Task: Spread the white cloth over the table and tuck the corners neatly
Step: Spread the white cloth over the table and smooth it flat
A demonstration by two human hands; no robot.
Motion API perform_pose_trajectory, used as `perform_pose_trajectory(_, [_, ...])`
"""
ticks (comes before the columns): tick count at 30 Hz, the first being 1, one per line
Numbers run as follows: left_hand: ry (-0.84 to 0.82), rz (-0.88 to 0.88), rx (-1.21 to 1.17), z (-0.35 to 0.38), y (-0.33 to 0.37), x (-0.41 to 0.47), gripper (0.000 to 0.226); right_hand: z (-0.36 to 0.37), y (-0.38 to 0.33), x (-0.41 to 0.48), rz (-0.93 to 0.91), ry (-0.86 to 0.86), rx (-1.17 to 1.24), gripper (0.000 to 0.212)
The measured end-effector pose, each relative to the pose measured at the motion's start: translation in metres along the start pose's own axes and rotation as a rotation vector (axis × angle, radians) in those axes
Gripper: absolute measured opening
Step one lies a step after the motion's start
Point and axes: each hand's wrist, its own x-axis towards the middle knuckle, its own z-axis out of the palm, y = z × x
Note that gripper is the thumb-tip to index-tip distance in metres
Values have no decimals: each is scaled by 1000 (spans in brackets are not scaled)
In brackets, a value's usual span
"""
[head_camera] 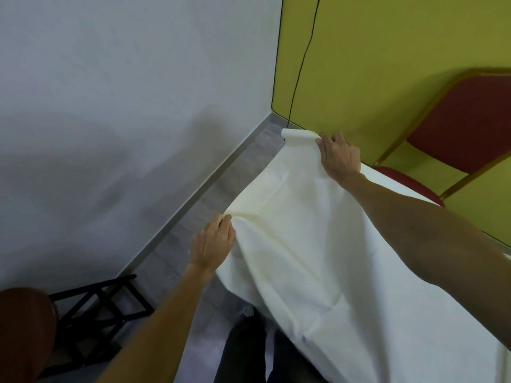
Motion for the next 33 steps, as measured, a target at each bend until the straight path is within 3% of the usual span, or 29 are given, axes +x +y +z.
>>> perform_pose_trajectory(9, [-26,-85,105,13,-81,30,27,52,-70,61,-27,-58,-9,40])
perform_pose_trajectory(15, [-90,-125,125,27,-77,29,30,80,-70,50,29,-254,-14,50])
perform_pose_trajectory(23, [-209,116,-153,53,4,27,44,54,10,-25,259,-279,80,57])
perform_pose_trajectory(33, [-314,455,-238,82,163,21,51,15,160,-171,538,-219,80,61])
